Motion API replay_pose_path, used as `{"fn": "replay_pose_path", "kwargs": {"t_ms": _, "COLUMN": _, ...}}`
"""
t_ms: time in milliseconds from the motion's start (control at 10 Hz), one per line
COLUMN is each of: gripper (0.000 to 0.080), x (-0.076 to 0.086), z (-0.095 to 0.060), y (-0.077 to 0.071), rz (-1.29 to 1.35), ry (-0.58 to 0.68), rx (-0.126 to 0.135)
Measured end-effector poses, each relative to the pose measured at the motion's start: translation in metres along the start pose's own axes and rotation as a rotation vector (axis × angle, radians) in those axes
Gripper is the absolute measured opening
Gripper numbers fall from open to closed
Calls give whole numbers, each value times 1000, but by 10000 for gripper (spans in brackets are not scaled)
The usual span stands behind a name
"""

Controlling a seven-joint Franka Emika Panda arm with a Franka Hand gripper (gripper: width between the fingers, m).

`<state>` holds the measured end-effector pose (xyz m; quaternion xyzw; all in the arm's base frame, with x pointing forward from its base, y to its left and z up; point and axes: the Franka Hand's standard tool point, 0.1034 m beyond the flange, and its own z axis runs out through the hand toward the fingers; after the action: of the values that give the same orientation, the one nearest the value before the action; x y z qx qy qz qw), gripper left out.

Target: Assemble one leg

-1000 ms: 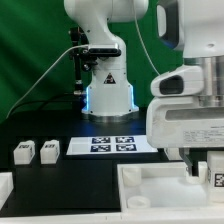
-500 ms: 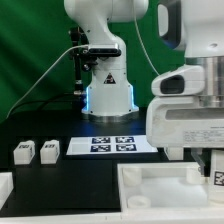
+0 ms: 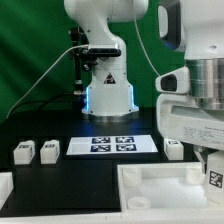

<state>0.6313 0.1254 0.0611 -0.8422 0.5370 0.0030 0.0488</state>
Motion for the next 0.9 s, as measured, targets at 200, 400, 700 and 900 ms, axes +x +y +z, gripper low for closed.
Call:
{"fn": "replay_pose_path", "kwargs": {"t_ms": 200, "gripper": 293, "x": -3, "z": 1, "y": -2, "rz": 332, "ry": -18, "rx": 27}}
{"fn": "replay_pose_path", "kwargs": {"t_ms": 400, "gripper": 293, "x": -3, "z": 1, "y": -1, "rz": 386, "ry": -15, "rx": 26}}
{"fn": "replay_pose_path", "kwargs": {"t_ms": 700, "gripper": 607, "x": -5, "z": 2, "y": -1, "rz": 302, "ry": -17, "rx": 27}}
{"fn": "replay_pose_path", "kwargs": {"t_ms": 900, "gripper": 641, "x": -4, "z": 2, "y": 0, "rz": -30, "ry": -16, "rx": 23}}
